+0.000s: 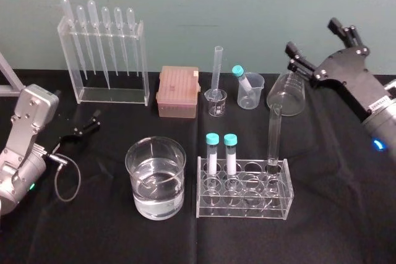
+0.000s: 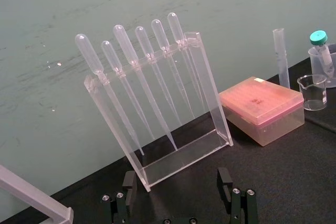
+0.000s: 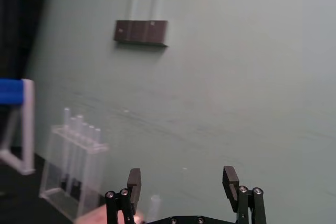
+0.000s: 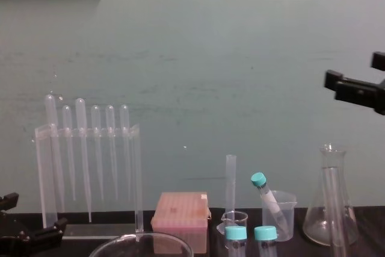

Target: Hold the test tube with one hand and immerse one end into the beaker, then return it to the test tube rack.

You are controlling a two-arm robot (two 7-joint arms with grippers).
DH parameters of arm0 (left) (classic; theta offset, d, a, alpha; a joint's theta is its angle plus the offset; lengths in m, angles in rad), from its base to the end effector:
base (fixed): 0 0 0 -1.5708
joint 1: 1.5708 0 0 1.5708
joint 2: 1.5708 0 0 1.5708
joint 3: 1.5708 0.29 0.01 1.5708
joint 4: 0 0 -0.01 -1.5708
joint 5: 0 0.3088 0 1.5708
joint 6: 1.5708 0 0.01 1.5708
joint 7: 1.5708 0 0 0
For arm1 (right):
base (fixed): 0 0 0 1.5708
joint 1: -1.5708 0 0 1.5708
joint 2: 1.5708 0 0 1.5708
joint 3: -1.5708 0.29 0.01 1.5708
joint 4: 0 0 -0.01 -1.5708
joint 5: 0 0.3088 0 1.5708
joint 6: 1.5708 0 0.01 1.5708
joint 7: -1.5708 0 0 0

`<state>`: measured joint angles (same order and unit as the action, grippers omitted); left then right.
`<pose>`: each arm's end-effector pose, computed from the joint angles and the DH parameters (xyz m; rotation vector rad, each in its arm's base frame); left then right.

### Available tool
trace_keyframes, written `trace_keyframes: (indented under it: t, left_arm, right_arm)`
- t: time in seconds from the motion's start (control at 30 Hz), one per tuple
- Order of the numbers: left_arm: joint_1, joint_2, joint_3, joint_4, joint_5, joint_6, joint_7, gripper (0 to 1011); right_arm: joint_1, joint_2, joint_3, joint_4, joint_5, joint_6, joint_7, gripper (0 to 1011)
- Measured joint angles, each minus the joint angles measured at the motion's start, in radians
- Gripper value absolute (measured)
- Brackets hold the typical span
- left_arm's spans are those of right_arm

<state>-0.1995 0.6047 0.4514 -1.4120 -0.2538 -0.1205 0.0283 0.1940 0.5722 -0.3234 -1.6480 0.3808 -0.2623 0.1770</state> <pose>0.3581 0.0827 -0.3023 0.3046 -0.2851 1.2479 0.3606 -0.0609 -0.2201 0.1147 -0.4082 -1.0437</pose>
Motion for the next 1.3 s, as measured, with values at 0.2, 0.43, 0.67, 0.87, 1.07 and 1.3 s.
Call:
trace_keyframes:
  t: [0.2,0.43,0.67,0.87,1.07,1.3]
  left_arm:
    - [0.0,0.0,0.0,0.0,0.0,0.0,0.0,1000]
    - [0.0,0.0,0.0,0.0,0.0,0.0,0.0,1000]
    - [0.0,0.0,0.0,0.0,0.0,0.0,0.0,1000]
    - [0.0,0.0,0.0,0.0,0.0,0.0,0.0,1000]
    - [0.0,0.0,0.0,0.0,0.0,0.0,0.0,1000]
    - [0.0,0.0,0.0,0.0,0.0,0.0,0.0,1000]
  right_arm:
    - [-0.024,-0.013,-0.007,-0.018,0.053,0.034,0.059,1000]
    - [-0.062,-0.028,-0.007,-0.037,0.095,0.088,0.092,1000]
    - [-0.085,-0.05,-0.016,-0.028,0.106,0.142,0.101,1000]
    - [-0.103,-0.067,-0.024,-0.01,0.098,0.19,0.1,1000]
    - [-0.124,-0.081,-0.027,-0.005,0.09,0.226,0.1,1000]
    - [-0.134,-0.095,-0.017,0.0,0.079,0.239,0.105,1000]
